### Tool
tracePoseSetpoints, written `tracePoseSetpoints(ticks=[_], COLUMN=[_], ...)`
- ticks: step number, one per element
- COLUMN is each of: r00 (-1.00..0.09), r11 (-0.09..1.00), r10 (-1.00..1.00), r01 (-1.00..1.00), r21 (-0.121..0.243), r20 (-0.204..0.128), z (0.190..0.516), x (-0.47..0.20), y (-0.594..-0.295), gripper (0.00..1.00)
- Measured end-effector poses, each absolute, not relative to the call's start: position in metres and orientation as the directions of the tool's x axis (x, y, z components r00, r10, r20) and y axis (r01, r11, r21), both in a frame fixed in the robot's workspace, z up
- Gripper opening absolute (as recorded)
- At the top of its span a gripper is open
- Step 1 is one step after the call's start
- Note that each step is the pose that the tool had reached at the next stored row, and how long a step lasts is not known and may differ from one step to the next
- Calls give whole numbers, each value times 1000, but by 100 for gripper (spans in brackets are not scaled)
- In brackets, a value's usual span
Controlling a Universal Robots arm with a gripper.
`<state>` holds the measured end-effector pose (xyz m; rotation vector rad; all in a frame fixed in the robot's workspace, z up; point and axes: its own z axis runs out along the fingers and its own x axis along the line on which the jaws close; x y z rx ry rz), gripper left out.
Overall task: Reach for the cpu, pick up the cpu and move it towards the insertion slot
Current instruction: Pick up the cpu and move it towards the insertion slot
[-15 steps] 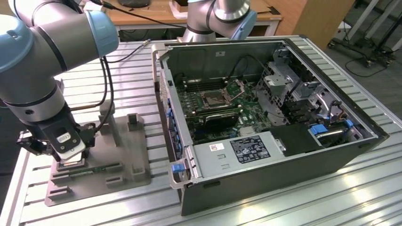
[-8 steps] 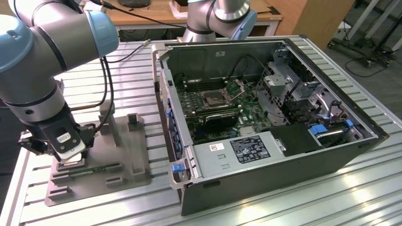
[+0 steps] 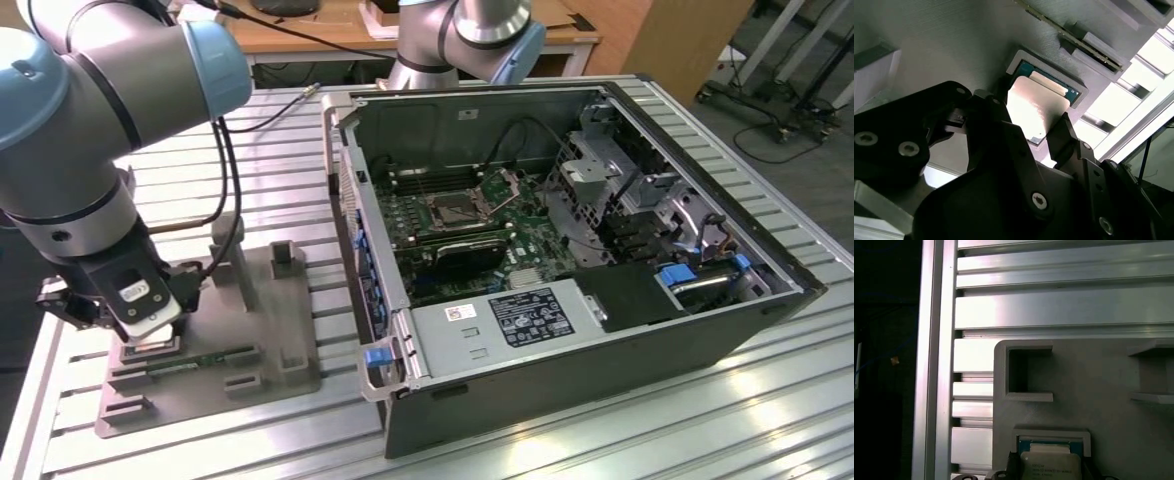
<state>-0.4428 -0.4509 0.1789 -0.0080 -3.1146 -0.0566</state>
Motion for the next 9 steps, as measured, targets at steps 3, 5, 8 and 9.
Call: tracePoseSetpoints(ticks=[3,5,8,9], r00=[-1000,-1000,-1000,-1000], r11=[999,999,999,999], r10=[5,5,5,5], r01=[6,6,6,6], r21=[36,36,36,36], r20=[27,27,27,26], z=[179,179,180,181], x=[-443,-443,-443,-443], y=[-451,-451,-451,-451], gripper=[55,55,55,55])
